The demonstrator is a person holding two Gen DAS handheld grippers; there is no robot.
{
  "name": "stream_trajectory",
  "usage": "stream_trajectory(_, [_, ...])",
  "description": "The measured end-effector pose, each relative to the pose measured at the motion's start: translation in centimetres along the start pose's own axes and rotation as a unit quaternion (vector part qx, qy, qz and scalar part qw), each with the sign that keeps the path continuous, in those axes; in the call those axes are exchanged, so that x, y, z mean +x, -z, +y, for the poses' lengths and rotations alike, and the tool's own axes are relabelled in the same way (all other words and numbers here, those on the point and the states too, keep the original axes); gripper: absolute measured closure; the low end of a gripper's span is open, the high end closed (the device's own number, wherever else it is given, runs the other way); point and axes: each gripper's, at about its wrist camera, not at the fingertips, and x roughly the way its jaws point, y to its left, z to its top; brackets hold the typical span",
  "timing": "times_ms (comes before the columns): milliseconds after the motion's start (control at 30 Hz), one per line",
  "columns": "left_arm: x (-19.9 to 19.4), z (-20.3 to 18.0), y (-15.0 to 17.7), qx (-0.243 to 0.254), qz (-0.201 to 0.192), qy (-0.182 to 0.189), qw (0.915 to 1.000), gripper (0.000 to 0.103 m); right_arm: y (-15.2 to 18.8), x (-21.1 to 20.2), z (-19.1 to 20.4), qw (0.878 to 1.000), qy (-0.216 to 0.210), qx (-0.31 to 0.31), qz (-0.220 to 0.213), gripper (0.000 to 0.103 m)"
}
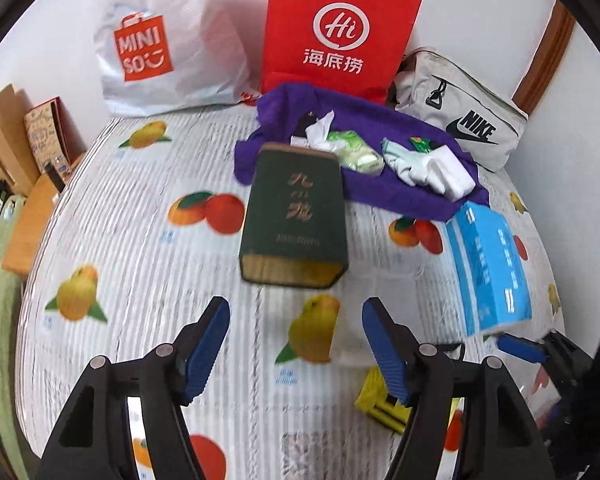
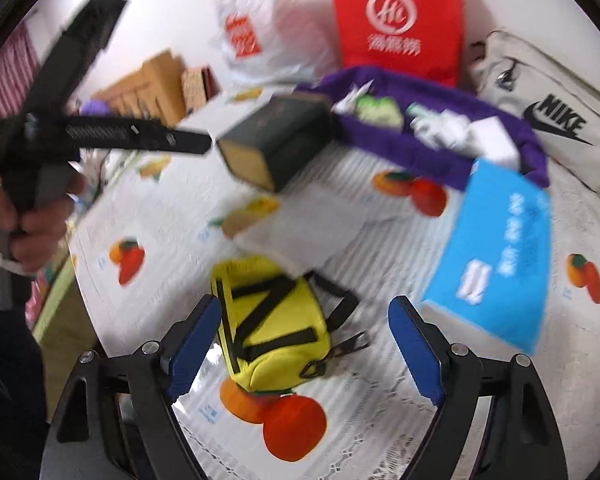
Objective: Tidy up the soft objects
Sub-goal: 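Grasp the yellow pouch with the right tool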
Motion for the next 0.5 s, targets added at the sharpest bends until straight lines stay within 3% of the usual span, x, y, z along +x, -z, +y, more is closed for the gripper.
stream_trajectory(300, [1.2, 0.8, 2.5, -0.010, 0.012, 0.008, 0.9998, 0.035, 0.5, 4.5, 1.9, 0.998, -0.004, -0.056, 0.038, 0.018])
stream_trajectory(500, [2.0, 0.9, 3.4, -0.007, 0.023, 0.003, 0.9997, 0.035, 1.1, 5.8, 3.4, 0.995, 0.005, -0.094, 0.045, 0.010])
